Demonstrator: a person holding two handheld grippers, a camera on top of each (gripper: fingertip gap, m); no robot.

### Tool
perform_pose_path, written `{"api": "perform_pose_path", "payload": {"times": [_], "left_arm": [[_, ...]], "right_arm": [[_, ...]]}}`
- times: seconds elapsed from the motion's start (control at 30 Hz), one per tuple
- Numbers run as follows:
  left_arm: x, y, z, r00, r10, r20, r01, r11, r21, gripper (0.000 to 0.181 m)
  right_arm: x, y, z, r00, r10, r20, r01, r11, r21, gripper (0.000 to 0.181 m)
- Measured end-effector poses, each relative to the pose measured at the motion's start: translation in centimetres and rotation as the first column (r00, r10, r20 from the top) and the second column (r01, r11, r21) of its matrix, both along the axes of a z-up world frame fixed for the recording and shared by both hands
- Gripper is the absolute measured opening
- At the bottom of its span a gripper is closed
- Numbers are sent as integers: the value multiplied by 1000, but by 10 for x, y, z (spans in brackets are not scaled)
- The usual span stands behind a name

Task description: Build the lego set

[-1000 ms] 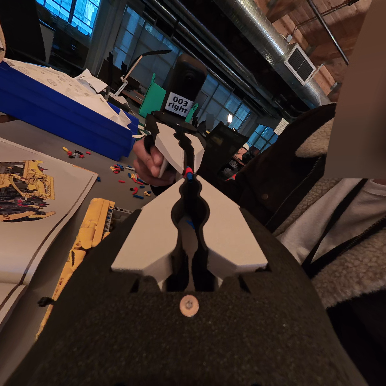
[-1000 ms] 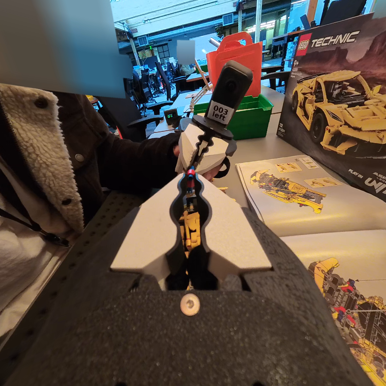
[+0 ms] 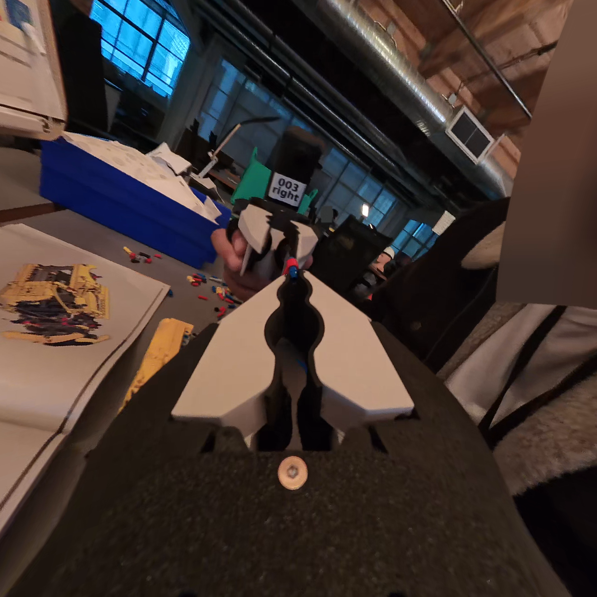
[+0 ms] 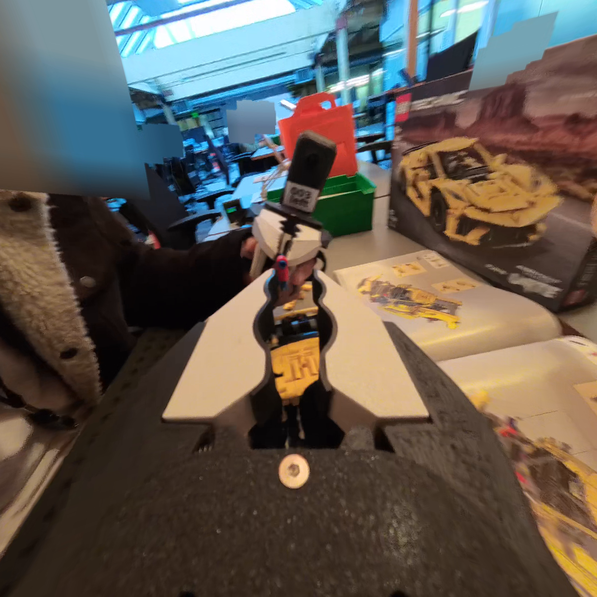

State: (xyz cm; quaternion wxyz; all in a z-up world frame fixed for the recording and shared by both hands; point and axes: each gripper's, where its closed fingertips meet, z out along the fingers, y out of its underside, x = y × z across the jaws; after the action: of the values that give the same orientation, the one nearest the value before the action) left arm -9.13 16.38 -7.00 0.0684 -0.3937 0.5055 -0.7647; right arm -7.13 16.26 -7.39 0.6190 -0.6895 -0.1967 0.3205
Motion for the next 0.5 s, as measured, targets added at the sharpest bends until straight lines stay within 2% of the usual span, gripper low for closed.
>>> {"api": "perform_pose_path", "payload": {"times": [0.1,0.5], "left_arm": [[1,-4,-3,1000,-10,-12,10,1000,4,3],[1,-11,-5,1000,-21,-5,21,999,34,3]], "right_arm": [[-16,-1,-6,998,58,17,-58,998,-10,12],[-20,-4,-6,995,95,27,-94,995,-25,5]]}}
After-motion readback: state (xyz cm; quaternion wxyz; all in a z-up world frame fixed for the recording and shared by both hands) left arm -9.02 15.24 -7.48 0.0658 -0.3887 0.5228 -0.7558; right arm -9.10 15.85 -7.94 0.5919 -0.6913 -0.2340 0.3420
